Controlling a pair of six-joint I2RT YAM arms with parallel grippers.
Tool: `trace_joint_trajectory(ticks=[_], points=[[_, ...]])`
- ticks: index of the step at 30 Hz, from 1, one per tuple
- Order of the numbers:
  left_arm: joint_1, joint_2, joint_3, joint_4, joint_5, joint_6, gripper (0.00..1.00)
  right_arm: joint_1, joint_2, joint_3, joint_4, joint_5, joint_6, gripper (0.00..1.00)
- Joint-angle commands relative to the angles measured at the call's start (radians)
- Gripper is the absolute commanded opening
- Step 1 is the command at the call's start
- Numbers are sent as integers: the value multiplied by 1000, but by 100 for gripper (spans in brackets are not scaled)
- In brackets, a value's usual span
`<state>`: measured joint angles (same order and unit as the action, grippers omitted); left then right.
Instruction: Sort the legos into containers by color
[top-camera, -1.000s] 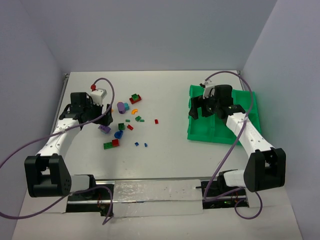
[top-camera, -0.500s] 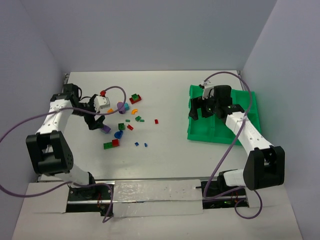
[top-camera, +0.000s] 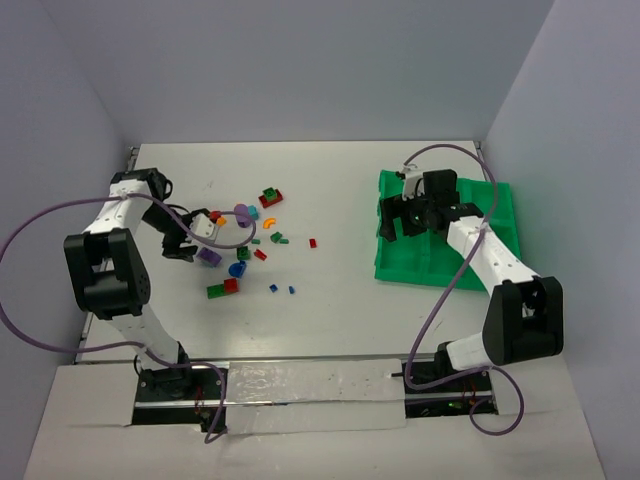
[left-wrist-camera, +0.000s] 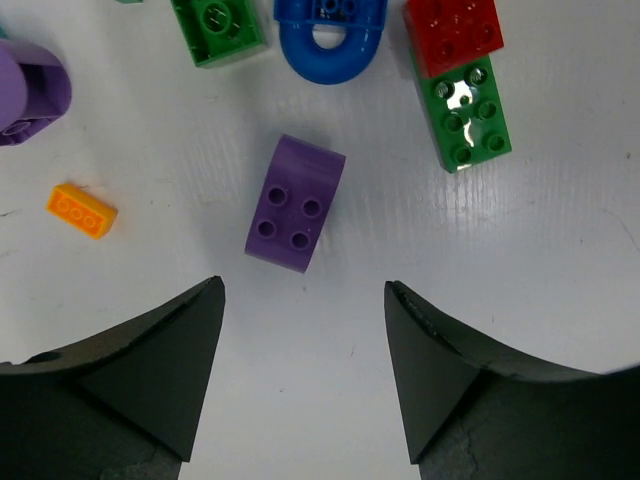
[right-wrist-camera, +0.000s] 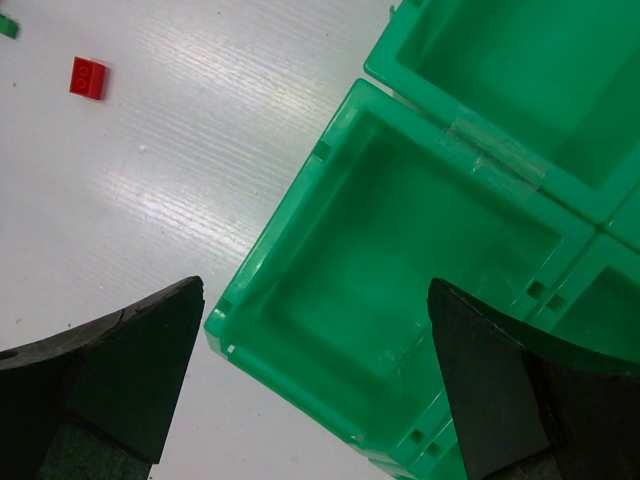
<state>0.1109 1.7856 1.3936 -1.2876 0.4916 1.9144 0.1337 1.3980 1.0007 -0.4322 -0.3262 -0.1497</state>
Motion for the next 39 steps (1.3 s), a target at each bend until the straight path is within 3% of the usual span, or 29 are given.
trace_joint_trajectory(ticks=[1,11,23,33,39], points=[[-18,34,17,-58,-24,225,72,9,34,65,-8,18,1,100],[-75,-2,-127,180,-51,179,71,9,45,72,-17,26,-5,100],[-89,26,-74,127,-30,245,68,9,41,58,-13,35,-15,100],[-103,-11,-182,167,-57,271,66,9,45,58,-14,33,-18,100],[-103,-20,-202,194,-52,249,55,10,44,61,-14,26,-16,100]])
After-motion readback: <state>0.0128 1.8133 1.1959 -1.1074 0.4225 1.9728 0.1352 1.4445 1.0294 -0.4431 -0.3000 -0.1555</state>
